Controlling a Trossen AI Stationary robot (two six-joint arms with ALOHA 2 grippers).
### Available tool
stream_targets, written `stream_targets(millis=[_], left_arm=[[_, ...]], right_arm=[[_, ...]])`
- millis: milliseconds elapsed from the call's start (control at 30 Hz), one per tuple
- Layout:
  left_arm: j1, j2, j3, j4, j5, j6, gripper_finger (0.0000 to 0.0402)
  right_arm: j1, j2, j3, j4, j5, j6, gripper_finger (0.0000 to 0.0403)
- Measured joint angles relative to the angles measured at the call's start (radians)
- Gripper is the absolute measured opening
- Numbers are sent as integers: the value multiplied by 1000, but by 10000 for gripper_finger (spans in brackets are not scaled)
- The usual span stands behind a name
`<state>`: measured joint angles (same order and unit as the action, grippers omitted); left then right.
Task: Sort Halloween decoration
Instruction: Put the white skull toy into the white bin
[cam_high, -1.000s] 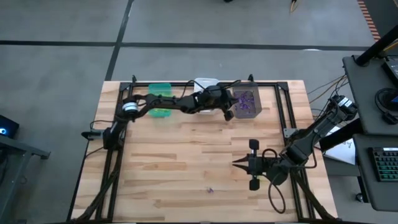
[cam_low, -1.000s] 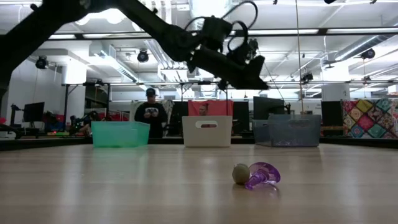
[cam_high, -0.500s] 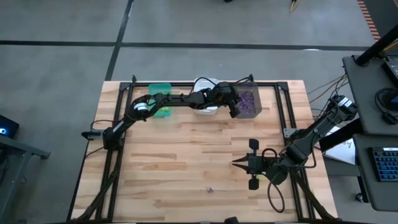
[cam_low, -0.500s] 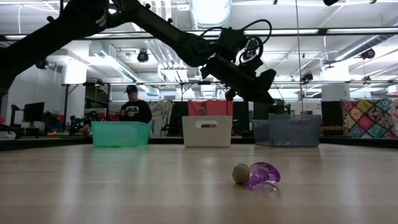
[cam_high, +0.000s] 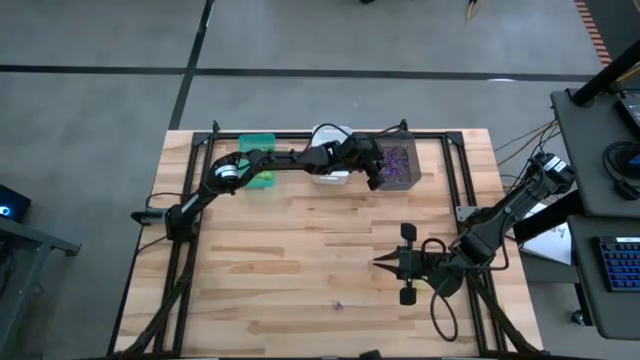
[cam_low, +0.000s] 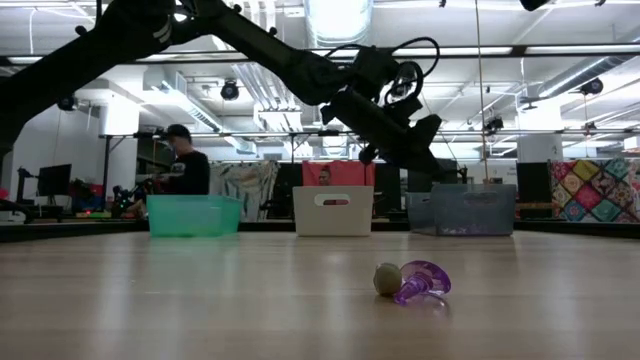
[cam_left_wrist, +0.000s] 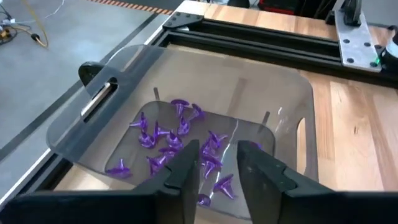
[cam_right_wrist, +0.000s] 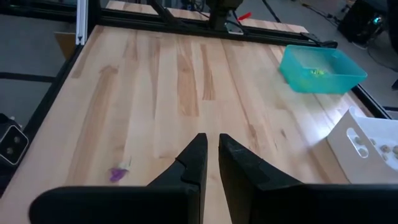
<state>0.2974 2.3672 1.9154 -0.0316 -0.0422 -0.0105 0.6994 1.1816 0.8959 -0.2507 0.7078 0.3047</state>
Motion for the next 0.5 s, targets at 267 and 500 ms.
stream_targets(millis=[267,500], left_arm=[[-16,-53,20,-64,0,32,116],[-37,-196,-61,-104,6,57,108]], right_arm=[[0,0,0,3,0,69,33],[0,0,2,-1,-87,226,33]])
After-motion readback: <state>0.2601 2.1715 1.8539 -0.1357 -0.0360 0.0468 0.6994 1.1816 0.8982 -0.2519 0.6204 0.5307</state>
